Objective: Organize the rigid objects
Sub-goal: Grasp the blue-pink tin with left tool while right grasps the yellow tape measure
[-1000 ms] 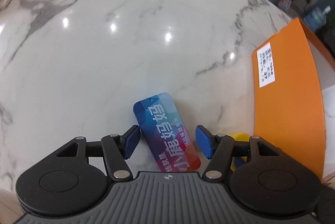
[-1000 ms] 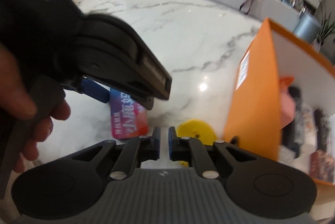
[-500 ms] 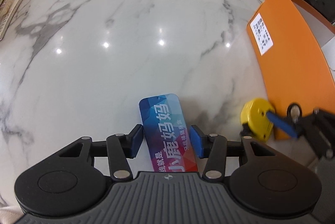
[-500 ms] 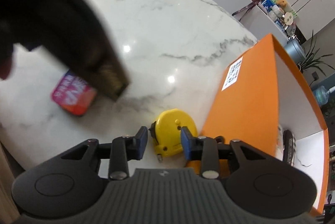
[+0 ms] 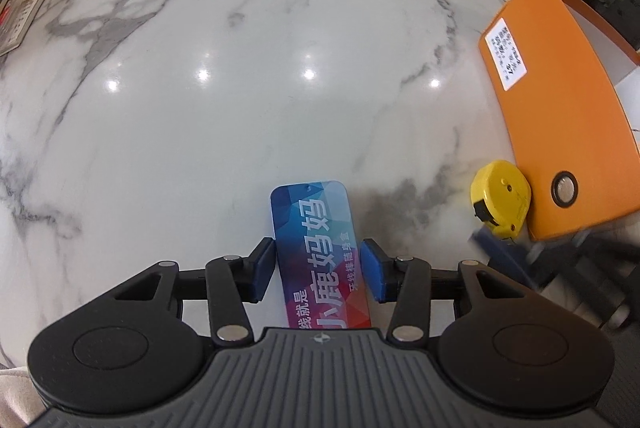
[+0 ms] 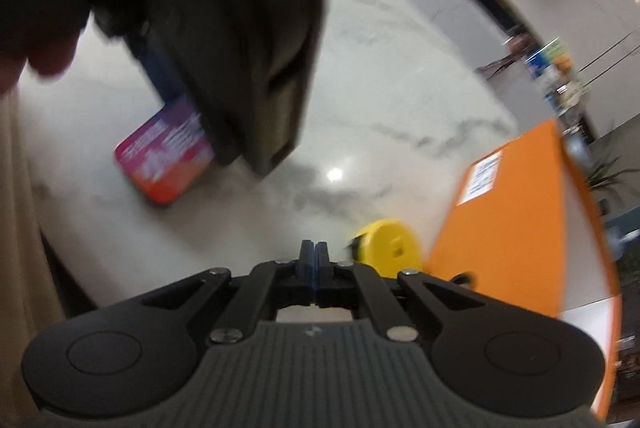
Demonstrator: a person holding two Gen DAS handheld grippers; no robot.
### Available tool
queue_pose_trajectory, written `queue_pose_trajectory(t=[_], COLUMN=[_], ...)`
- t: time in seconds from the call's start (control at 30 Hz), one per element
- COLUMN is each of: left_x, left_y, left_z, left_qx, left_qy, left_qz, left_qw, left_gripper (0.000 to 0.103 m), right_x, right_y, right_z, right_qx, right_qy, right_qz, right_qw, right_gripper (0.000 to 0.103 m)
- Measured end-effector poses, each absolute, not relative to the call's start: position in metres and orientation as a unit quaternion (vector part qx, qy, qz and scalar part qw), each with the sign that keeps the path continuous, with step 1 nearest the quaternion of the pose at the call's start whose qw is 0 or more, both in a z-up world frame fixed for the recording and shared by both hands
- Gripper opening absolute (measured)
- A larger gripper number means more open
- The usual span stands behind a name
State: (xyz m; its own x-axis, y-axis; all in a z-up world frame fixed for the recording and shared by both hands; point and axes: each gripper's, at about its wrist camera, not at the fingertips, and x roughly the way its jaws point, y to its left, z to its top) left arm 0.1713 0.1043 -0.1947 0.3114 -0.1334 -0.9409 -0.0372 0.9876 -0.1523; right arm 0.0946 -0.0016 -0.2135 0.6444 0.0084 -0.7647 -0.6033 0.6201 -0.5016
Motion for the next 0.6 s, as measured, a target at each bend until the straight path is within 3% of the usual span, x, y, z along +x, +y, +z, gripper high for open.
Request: queue_pose_trajectory(t=[0.03,0.07,0.13,0.3,0.6], left_x=[0.171,0.171,0.170,0.170,0.168], left_y=[0.105,0.107,0.110,0.111,0.111], left_z=[-0.195,-0.195,-0.195,-0.196,-0.197], left_qx=[-0.075,-0.079,-0.088,-0.088,-0.084], left_qy=[0.586,0.586,0.584,0.579,0.575], left_qz=[-0.031,-0.030,-0.029,-0.032,-0.043], left_qw=[0.806,0.806,0.806,0.810,0.813], left_gripper=[0.052,0.052,0.052,0.051,0.051], right_x=[0.096,0.099,0.107,0.125,0.181], right_y=[-0.002,-0.003,-0.007,-0.015,-0.010], right_z=[-0.211,-0.207,-0.202,-0.190,-0.193], right_qx=[-0.401,-0.402,-0.404,-0.441,-0.435], right_qy=[0.368,0.366,0.379,0.406,0.529], right_qz=[0.173,0.163,0.163,0.226,0.293], right_qw=[0.821,0.823,0.817,0.768,0.667], right_gripper=[0.008,0.028,0.051,0.051,0.054])
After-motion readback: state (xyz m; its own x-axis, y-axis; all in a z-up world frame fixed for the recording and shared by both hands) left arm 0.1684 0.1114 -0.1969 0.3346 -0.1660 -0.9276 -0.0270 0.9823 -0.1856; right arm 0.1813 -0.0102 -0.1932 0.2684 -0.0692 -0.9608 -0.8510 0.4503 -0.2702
